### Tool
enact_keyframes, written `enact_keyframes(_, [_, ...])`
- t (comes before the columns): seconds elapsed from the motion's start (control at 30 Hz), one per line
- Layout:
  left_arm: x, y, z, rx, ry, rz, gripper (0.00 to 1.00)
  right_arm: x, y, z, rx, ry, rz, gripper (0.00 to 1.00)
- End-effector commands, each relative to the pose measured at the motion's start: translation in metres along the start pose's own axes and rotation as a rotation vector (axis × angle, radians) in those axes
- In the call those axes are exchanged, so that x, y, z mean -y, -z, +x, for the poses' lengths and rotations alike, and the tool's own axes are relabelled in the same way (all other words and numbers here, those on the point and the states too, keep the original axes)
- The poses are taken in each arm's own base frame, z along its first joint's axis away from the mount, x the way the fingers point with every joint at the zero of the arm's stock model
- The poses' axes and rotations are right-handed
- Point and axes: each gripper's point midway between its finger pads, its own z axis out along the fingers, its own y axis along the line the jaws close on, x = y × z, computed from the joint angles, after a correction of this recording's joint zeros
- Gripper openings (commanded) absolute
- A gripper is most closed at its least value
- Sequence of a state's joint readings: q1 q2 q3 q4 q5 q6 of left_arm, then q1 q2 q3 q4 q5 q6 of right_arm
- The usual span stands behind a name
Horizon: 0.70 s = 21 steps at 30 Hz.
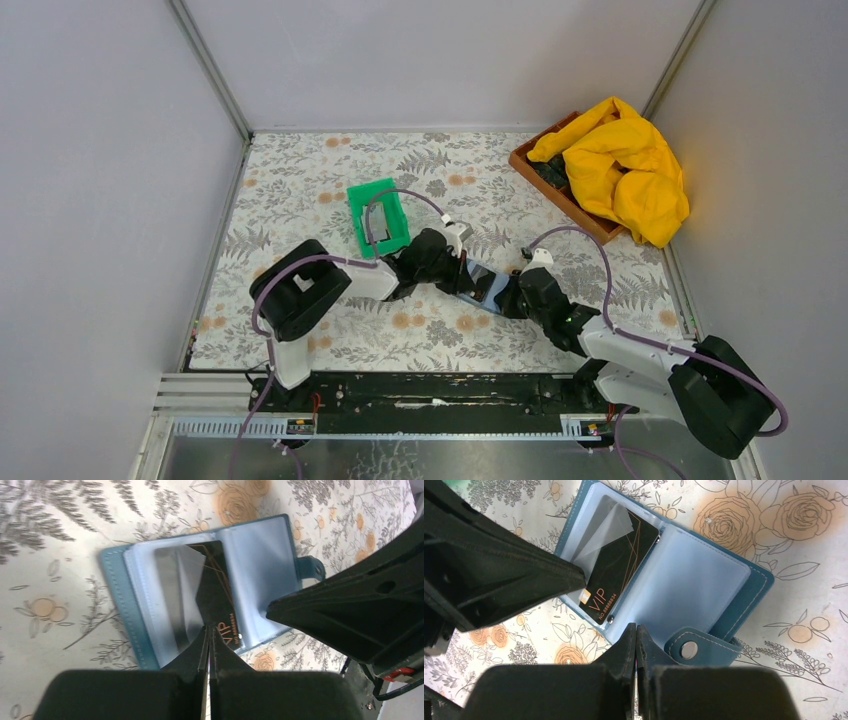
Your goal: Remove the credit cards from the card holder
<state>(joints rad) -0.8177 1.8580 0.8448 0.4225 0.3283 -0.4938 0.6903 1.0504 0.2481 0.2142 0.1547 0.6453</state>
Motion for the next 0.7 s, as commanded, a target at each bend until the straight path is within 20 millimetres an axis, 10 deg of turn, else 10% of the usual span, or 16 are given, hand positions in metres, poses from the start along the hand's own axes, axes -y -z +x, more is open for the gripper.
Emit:
enact_keyframes(0.0, [-0.015,0.001,-0.017,0.043,-0.003,-0.031,0.00,-0.013,-0.003,-0.012,0.034,-0.027,-0.057,0.00])
enact_keyframes(0.47, [-0.030,-0.008,-0.003,-0.004,0.024,-0.056,0.00,-0.015,-0.011,-0.013,0.034,-0.061,-0.084,0.01])
enact_keyframes(0.67, [-0.037,-0.007,0.003,-0.016,0.053,-0.099,0.00,-0.013,-0.011,-0.019,0.050,-0.094,-0.084,0.29])
